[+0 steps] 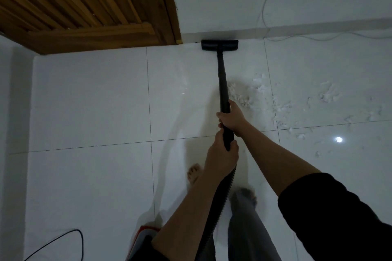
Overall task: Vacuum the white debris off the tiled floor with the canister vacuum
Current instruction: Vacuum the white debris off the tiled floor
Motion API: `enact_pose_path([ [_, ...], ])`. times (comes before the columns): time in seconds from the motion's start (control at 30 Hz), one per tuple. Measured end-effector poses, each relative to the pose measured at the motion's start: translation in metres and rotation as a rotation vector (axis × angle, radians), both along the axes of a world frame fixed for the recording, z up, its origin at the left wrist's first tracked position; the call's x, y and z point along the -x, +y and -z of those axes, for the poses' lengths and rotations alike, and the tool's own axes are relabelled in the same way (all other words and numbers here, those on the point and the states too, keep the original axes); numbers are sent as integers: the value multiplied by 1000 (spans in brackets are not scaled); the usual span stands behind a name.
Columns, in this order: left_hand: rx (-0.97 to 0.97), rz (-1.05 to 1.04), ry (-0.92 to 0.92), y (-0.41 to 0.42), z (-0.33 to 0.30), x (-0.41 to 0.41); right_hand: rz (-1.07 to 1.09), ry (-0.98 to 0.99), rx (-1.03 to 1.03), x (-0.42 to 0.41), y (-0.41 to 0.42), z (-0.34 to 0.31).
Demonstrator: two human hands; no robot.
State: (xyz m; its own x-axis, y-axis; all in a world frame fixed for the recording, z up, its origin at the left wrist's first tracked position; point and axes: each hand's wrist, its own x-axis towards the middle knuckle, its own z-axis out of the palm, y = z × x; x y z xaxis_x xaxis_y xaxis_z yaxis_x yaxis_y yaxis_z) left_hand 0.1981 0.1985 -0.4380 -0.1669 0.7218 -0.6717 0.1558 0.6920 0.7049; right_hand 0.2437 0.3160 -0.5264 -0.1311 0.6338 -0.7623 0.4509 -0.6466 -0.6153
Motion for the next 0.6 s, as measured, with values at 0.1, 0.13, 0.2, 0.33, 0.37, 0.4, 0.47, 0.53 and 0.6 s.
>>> enact_pose_path([
  [0.1,12,-5,-4,8,1,-20,-42,-6,-7,-19,8,-2],
  [0.13,13,-11,-2,10,0,-27,-55,-1,-5,-26,11,-3],
  [0.2,15,-29,10,12,-3,-43,-75,17,2,-39,14,-6],
  [0.33,15,-64,53,11,-10,-76,-95,55,8,-65,12,-10],
  [0.37,18,-72,70,9,-12,-85,-100,58,13,-73,10,-8],
  [0.4,23,-79,88,6,-15,-96,-105,59,19,-82,7,-7],
  [0.47,25,-100,110,-1,-18,-116,-124,56,23,-97,0,-4],
  [0.53,34,-123,115,-9,-20,-134,-150,55,15,-112,-9,-3],
  [0.6,54,-143,119,-20,-25,-151,-166,57,13,-127,-21,-2],
])
